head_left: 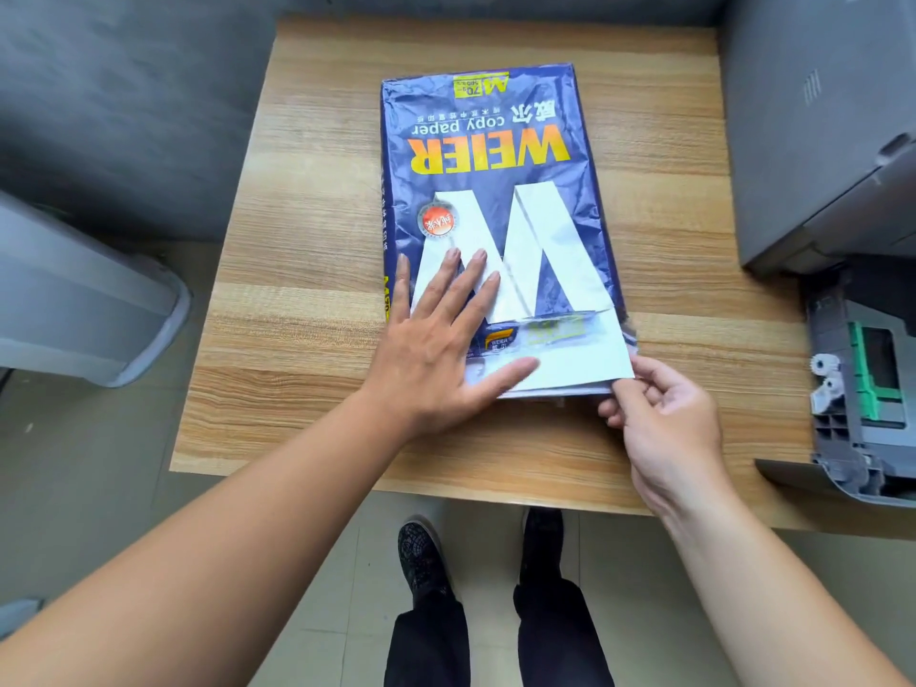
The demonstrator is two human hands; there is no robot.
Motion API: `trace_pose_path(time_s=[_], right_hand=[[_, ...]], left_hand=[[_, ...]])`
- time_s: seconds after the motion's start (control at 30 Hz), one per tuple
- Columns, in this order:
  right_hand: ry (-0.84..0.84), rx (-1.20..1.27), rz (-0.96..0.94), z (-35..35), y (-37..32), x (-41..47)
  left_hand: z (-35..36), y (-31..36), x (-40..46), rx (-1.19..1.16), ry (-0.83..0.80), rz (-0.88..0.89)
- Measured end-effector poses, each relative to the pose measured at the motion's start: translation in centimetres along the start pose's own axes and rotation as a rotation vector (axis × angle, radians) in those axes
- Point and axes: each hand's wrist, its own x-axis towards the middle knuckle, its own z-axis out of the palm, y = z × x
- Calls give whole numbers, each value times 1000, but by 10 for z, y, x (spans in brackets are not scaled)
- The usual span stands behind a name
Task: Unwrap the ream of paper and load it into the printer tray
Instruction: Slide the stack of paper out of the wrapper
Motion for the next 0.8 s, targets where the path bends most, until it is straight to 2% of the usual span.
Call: trace_pose_path(time_s=[0.1,0.27,0.57,0.8], right_hand=[[-129,20,52,-12,-1,-5],[-337,274,248,-11,-24,2],[-319,3,122,-5,-25,16],[-429,-5,403,-53,-17,-20]], left_hand=[[0,-3,2,-33,7,-1],[-4,-6,19,1,-8,-8],[-3,-3,31,60,-92,66],[-1,-7,29,26,-108,60]])
